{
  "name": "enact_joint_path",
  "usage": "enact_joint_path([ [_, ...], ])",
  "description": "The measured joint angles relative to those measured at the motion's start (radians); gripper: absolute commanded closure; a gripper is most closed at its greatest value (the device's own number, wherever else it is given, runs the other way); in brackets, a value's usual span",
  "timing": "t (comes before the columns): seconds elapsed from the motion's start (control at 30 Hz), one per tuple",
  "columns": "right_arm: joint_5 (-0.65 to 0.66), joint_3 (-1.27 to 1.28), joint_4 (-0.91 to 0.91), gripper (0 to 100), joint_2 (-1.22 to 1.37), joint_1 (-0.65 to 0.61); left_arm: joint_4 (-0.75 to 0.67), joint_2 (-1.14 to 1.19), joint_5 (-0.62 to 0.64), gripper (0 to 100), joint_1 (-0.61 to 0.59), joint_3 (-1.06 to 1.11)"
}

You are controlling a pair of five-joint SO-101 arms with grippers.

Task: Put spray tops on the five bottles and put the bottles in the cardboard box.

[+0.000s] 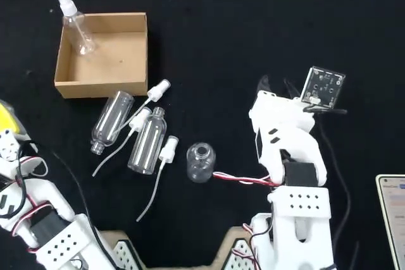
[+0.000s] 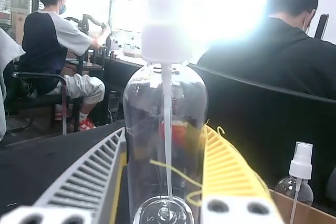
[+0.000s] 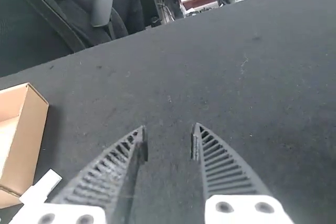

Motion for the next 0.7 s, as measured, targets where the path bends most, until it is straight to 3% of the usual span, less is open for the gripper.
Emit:
enact_joint_path([
  [0.23, 0.000, 0.000, 0.000, 86.1, 0.000, -0.002, 0.000, 0.083, -0.006, 88, 0.000, -0.118],
  [0.5, 0.000, 0.000, 0.000, 86.1, 0.000, -0.002, -0.003, 0.516, -0.009, 89, -0.002, -0.405],
  [0.63, 0.000, 0.000, 0.000, 86.1, 0.000, -0.002, -0.025, 0.689, -0.009, 88, -0.003, -0.428],
  [0.7, 0.000, 0.000, 0.000, 86.1, 0.000, -0.002, -0.100, 0.753, -0.009, 88, -0.003, -0.428],
])
